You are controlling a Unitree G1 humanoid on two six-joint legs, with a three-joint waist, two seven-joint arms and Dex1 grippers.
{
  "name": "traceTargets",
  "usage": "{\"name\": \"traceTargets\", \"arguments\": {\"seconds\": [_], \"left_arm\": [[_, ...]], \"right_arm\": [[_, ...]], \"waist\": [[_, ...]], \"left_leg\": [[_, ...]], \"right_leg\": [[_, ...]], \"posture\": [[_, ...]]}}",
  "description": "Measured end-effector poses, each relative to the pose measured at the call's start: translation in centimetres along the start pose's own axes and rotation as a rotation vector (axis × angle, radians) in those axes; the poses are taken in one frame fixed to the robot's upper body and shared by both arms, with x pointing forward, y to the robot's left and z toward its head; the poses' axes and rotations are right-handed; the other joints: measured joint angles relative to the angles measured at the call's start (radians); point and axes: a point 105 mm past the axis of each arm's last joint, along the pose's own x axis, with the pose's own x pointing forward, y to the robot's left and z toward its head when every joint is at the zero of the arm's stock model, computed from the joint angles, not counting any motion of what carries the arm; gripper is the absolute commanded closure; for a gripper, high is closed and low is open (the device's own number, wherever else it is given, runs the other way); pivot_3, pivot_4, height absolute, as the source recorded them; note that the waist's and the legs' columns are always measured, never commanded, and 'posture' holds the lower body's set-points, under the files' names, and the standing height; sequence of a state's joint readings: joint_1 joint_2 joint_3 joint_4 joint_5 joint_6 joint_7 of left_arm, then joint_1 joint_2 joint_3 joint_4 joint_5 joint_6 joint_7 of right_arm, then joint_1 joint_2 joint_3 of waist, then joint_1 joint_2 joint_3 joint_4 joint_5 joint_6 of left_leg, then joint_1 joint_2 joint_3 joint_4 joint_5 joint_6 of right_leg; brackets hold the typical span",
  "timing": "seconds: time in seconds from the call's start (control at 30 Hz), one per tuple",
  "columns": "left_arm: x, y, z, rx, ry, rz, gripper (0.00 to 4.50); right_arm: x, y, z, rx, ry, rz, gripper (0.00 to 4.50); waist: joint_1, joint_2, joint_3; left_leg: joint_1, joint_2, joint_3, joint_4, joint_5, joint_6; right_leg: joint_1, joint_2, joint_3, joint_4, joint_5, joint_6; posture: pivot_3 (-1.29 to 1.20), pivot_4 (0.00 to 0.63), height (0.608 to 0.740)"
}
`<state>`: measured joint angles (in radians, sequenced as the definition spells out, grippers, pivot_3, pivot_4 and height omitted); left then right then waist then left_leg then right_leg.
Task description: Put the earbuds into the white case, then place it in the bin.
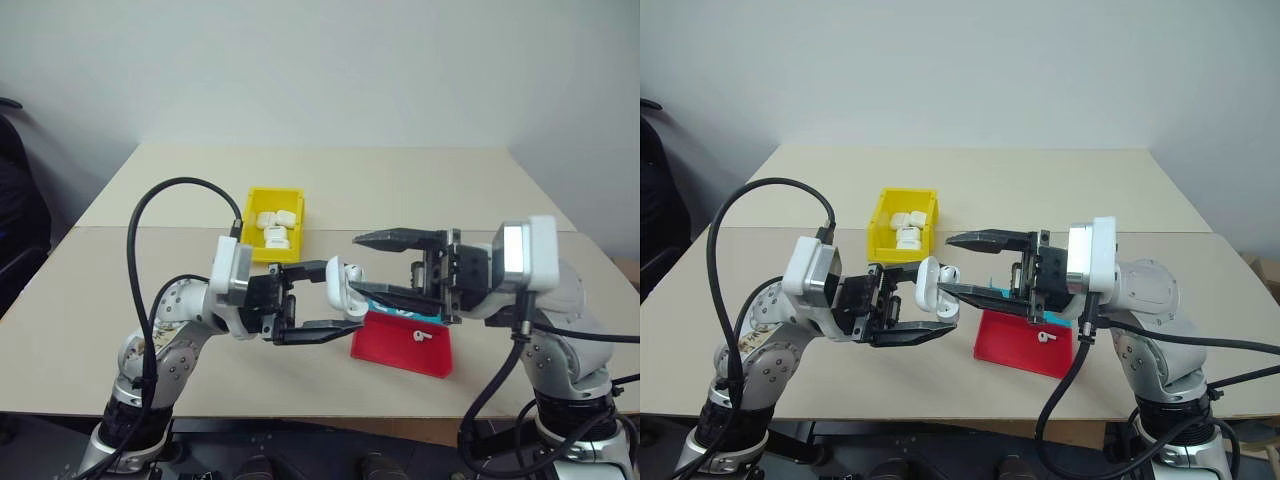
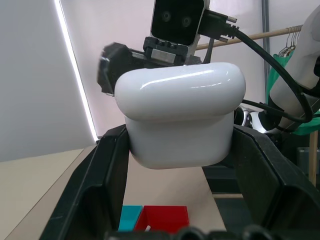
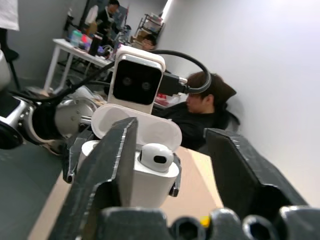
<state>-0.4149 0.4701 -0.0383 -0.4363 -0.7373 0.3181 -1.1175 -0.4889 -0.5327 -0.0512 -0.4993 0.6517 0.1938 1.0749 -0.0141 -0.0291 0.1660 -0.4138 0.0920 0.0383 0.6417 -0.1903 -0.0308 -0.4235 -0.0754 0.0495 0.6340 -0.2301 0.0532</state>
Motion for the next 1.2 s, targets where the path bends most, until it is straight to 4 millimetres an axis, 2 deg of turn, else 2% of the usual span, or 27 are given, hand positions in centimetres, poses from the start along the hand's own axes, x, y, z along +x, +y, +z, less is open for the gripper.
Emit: {"name": "traceTargets", "arguments": {"seconds": [0.17, 0.23, 0.37, 0.43, 0.53, 0.7, 0.9, 1.2], "left_arm": [[-0.3, 0.3, -0.4, 0.015, 0.025, 0.021, 1.72], [-1.3, 0.3, -1.2, 0.036, 0.083, 0.038, 1.72], [-5.3, -0.7, -4.5, 0.005, 0.266, 0.076, 1.72], [-6.1, -1.2, -4.8, -0.007, 0.284, 0.085, 1.72], [-6.9, -2.0, -4.7, -0.003, 0.307, 0.104, 1.72], [-7.4, -3.1, -5.2, -0.011, 0.328, 0.125, 1.72], [-6.9, -3.2, -5.2, 0.015, 0.328, 0.146, 1.72], [-6.8, -3.5, -5.8, 0.018, 0.335, 0.166, 1.72]], "right_arm": [[-0.2, 0.1, -0.1, -0.008, 0.024, 0.02, 1.9], [-0.7, -0.4, -0.4, 0.022, 0.073, 0.016, 1.9], [-3.5, -4.7, -1.8, 0.083, 0.374, -0.077, 1.9], [-4.6, -6.1, -2.4, 0.111, 0.499, -0.105, 1.9], [-5.9, -7.1, -4.6, 0.184, 0.711, -0.089, 1.9], [-7.0, -6.6, -9.8, 0.246, 1.016, 0.029, 1.9], [-5.7, -6.0, -13.6, 0.289, 1.204, 0.118, 1.9], [-5.6, -4.5, -16.7, 0.343, 1.356, 0.17, 1.9]], "waist": [[0.001, 0.0, 0.0], [-0.002, 0.0, 0.0], [-0.003, 0.0, 0.0], [-0.001, 0.001, 0.0], [0.0, 0.001, 0.0], [-0.001, 0.001, 0.0], [-0.003, 0.001, 0.0], [0.003, 0.001, 0.0]], "left_leg": [[-0.001, 0.0, 0.0, 0.0, 0.0, 0.0], [0.0, 0.0, 0.0, -0.001, 0.0, 0.0], [0.0, 0.0, 0.0, -0.002, 0.0, 0.0], [-0.001, 0.0, 0.0, -0.002, 0.0, 0.0], [-0.001, 0.0, 0.001, -0.003, -0.001, 0.001], [-0.003, 0.0, 0.002, -0.005, -0.001, 0.001], [-0.003, 0.0, 0.001, -0.006, -0.001, 0.001], [-0.007, 0.0, 0.001, -0.007, -0.001, 0.001]], "right_leg": [[0.0, 0.0, 0.0, -0.001, 0.0, 0.0], [0.0, 0.0, 0.0, -0.002, 0.001, 0.0], [-0.001, 0.0, -0.001, -0.002, 0.0, -0.014], [-0.001, -0.001, -0.001, -0.003, -0.001, -0.014], [-0.001, -0.002, -0.001, -0.005, -0.001, -0.014], [-0.004, -0.001, -0.001, -0.005, -0.001, -0.013], [-0.005, -0.001, -0.001, -0.004, 0.002, -0.008], [-0.009, -0.001, -0.002, -0.004, 0.002, -0.008]], "posture": [[0.0, 0.15, 0.74], [0.0, 0.15, 0.74], [0.0, 0.15, 0.74], [0.0, 0.15, 0.74], [0.0, 0.15, 0.74], [0.0, 0.15, 0.74], [0.0, 0.15, 0.74], [0.0, 0.15, 0.74]]}}
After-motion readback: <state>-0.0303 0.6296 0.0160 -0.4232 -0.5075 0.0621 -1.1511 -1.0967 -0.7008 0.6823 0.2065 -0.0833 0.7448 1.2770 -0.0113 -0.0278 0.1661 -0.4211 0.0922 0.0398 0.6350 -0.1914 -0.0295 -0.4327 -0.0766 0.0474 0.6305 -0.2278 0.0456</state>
